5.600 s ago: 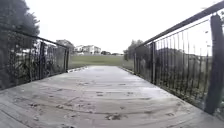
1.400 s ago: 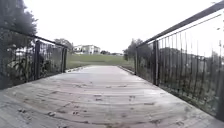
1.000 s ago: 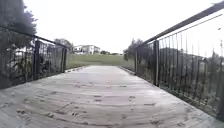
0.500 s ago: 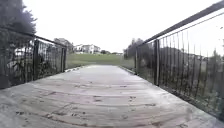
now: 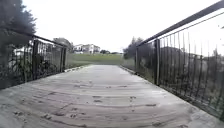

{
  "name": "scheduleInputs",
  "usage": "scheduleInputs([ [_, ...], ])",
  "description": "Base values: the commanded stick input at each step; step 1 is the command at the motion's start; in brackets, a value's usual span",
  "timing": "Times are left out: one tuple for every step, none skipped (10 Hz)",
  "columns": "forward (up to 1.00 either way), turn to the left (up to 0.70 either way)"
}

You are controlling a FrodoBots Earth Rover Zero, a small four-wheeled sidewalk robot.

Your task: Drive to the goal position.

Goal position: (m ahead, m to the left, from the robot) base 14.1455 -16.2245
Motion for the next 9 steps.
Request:
scheduleInputs([
  [0.09,0.0],
  [0.09,0.0],
  [0.09,0.0],
  [0.09,0.0],
  [0.09,0.0],
  [0.09,0.0],
  [0.09,0.0],
  [0.09,0.0],
  [0.09,0.0],
])
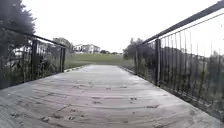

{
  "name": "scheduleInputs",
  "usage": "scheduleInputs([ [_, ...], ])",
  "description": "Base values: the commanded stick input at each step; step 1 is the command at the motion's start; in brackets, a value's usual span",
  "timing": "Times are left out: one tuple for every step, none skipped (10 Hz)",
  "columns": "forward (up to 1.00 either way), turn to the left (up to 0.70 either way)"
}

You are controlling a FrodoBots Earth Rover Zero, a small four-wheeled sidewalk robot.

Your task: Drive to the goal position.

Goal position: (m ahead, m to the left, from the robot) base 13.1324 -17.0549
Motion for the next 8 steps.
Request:
scheduleInputs([
  [0.09,0.0],
  [0.09,0.0],
  [0.09,0.0],
  [0.09,0.0],
  [0.09,0.0],
  [0.09,0.0],
  [0.09,0.0],
  [0.09,0.0],
])
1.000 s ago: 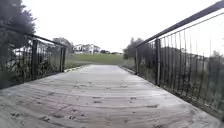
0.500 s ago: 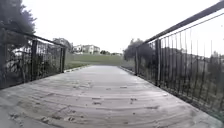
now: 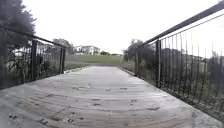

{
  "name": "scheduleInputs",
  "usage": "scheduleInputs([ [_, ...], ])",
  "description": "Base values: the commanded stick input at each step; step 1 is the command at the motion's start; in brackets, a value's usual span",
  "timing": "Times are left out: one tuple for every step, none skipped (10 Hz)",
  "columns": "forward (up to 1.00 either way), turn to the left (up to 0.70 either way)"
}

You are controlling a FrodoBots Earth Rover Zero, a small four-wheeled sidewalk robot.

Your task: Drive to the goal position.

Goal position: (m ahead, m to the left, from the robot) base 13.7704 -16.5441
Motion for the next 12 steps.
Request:
scheduleInputs([
  [0.09,0.0],
  [0.09,0.0],
  [0.09,0.0],
  [0.09,0.0],
  [0.09,0.0],
  [0.09,0.0],
  [0.09,0.0],
  [0.09,0.0],
  [0.09,0.0],
  [0.09,0.0],
  [0.09,0.0],
  [0.09,0.0],
])
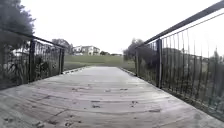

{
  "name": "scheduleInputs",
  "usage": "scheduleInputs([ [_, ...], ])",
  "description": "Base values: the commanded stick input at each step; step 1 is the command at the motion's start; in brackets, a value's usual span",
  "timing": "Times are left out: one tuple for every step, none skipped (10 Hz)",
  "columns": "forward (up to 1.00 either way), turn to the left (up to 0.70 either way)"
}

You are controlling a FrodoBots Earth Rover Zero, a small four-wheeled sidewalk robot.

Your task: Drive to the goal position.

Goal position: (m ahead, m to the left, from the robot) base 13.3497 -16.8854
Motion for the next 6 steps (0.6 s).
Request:
scheduleInputs([
  [0.09,0.0],
  [0.09,0.0],
  [0.09,0.0],
  [0.09,0.0],
  [0.09,0.0],
  [0.09,0.0],
])
